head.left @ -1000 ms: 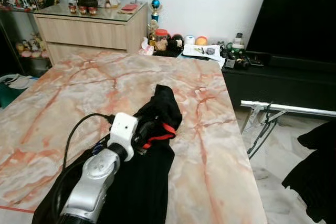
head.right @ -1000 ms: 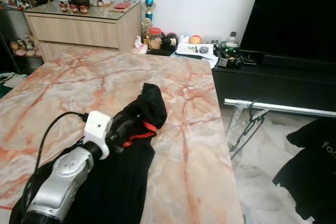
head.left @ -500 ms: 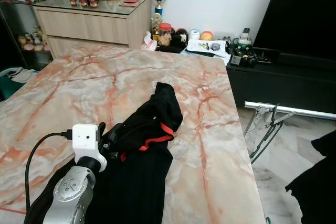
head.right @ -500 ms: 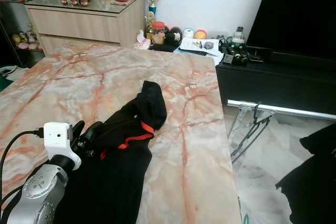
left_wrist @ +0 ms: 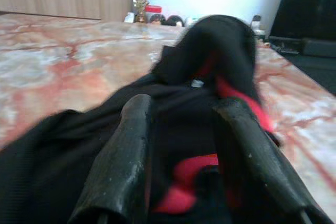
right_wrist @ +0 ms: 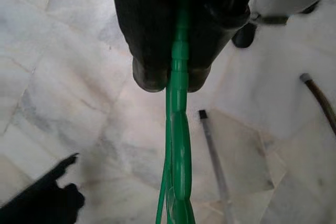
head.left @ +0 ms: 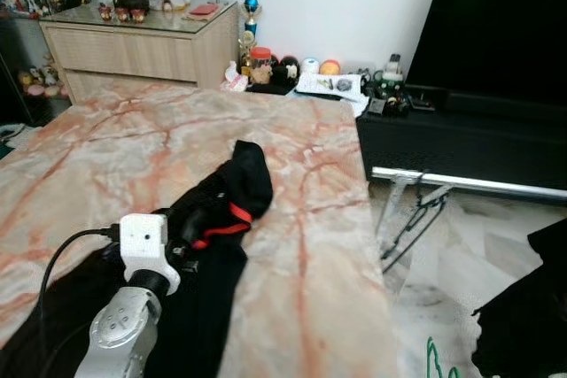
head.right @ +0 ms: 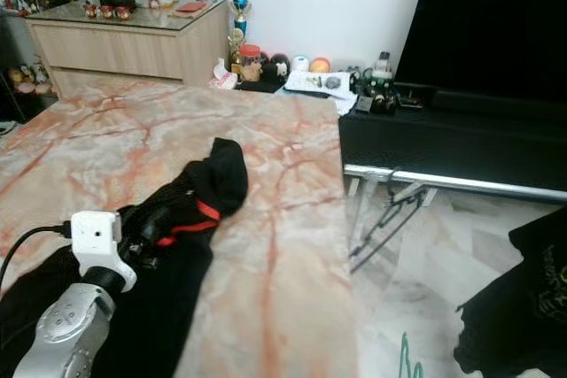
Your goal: Hang hanger
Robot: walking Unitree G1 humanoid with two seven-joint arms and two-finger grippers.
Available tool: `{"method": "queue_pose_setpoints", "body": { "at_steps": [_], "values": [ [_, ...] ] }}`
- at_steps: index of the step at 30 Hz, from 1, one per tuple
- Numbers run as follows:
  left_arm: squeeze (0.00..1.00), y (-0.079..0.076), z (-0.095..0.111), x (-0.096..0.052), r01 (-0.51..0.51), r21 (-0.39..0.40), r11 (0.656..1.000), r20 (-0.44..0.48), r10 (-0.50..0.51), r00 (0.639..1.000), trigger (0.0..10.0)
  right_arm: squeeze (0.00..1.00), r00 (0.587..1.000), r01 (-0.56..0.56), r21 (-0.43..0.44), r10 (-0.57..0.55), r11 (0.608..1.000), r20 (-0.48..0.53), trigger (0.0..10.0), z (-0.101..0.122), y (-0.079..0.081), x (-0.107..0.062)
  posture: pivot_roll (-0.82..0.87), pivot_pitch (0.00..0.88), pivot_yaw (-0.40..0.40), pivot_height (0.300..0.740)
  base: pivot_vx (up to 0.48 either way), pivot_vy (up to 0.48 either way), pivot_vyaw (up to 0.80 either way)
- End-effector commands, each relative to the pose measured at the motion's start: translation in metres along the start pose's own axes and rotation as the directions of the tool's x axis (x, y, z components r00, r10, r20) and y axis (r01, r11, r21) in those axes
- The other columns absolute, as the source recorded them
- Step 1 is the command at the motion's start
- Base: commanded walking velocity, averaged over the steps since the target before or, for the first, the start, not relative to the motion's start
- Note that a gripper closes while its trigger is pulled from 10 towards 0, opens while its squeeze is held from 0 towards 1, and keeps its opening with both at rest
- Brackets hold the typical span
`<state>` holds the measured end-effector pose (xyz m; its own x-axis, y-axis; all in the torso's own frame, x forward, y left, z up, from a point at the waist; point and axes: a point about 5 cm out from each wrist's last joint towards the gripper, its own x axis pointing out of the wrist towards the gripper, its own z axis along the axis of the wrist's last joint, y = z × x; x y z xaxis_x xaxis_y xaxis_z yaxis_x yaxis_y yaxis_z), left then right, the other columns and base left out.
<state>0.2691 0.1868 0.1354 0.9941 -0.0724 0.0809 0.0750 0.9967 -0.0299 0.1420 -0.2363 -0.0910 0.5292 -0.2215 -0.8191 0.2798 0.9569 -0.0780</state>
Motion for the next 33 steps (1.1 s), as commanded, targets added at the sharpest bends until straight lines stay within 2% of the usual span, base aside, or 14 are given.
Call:
{"method": "queue_pose_setpoints", "body": {
  "at_steps": [1,15,18,21,23,25,27,29,30,31,33],
  "values": [
    [0.00,0.002,0.001,0.000,-0.012,0.027,1.000,0.005,0.012,1.000,10.0,0.00,1.000,0.007,0.003,-0.007,1.000,0.000,10.0,0.001,-0.003,0.000,0.23,0.000,-0.068,0.740,0.000,-0.480,0.00],
    [0.00,-0.003,-0.001,0.000,0.012,0.046,0.999,0.003,-0.012,1.000,10.0,0.00,1.000,0.004,-0.001,-0.004,1.000,0.015,10.0,0.004,-0.002,0.001,0.21,0.000,-0.070,0.740,0.000,-0.480,0.00],
    [0.00,-0.011,-0.004,0.001,0.070,0.069,0.995,-0.016,-0.069,0.998,10.0,0.00,1.000,0.004,-0.005,-0.004,1.000,0.018,10.0,0.005,-0.002,0.001,0.19,0.000,-0.071,0.740,0.000,-0.429,0.00],
    [0.00,-0.017,-0.007,0.002,0.119,0.060,0.991,-0.028,-0.117,0.993,10.0,0.00,1.000,-0.012,-0.014,0.013,1.000,0.027,10.0,0.007,-0.001,0.001,0.18,0.000,-0.069,0.740,0.000,0.000,0.00],
    [0.00,-0.024,-0.012,0.004,0.192,0.096,0.977,-0.056,-0.187,0.981,10.0,0.00,0.998,-0.057,-0.010,0.057,0.998,0.041,10.0,0.010,0.002,0.001,0.16,0.000,-0.064,0.740,0.000,0.000,0.00],
    [0.00,-0.033,-0.013,0.006,0.265,0.123,0.957,-0.070,-0.258,0.964,10.0,0.00,0.992,-0.110,-0.056,0.113,0.992,0.051,10.0,0.014,0.005,0.002,0.16,0.000,-0.063,0.740,0.000,0.000,0.00],
    [0.00,-0.035,-0.014,0.007,0.282,0.127,0.951,-0.074,-0.275,0.959,10.0,0.00,0.991,-0.123,-0.076,0.127,0.990,0.051,10.0,0.015,0.007,0.002,0.15,0.000,-0.061,0.740,0.000,0.000,0.00],
    [0.00,-0.040,-0.015,0.008,0.350,0.158,0.923,-0.101,-0.337,0.936,10.0,0.00,0.983,-0.167,-0.133,0.175,0.977,0.048,10.0,0.018,0.010,0.002,0.15,0.000,-0.062,0.740,0.000,0.000,0.00],
    [0.00,-0.045,-0.017,0.007,0.412,0.180,0.893,-0.130,-0.393,0.910,10.0,0.00,0.976,-0.206,-0.175,0.215,0.963,0.033,10.0,0.019,0.013,0.002,0.15,0.000,-0.063,0.740,0.000,0.000,0.00],
    [0.00,-0.049,-0.020,0.005,0.487,0.206,0.849,-0.171,-0.459,0.872,10.0,0.00,0.965,-0.251,-0.242,0.262,0.937,0.015,10.0,0.020,0.016,0.002,0.15,0.000,-0.063,0.740,0.000,0.000,0.00],
    [0.00,-0.053,-0.025,0.002,0.579,0.228,0.783,-0.234,-0.533,0.813,10.0,0.00,0.948,-0.304,-0.334,0.317,0.892,-0.016,10.0,0.022,0.021,0.002,0.15,0.000,-0.063,0.740,0.000,0.000,0.00]
  ]
}}
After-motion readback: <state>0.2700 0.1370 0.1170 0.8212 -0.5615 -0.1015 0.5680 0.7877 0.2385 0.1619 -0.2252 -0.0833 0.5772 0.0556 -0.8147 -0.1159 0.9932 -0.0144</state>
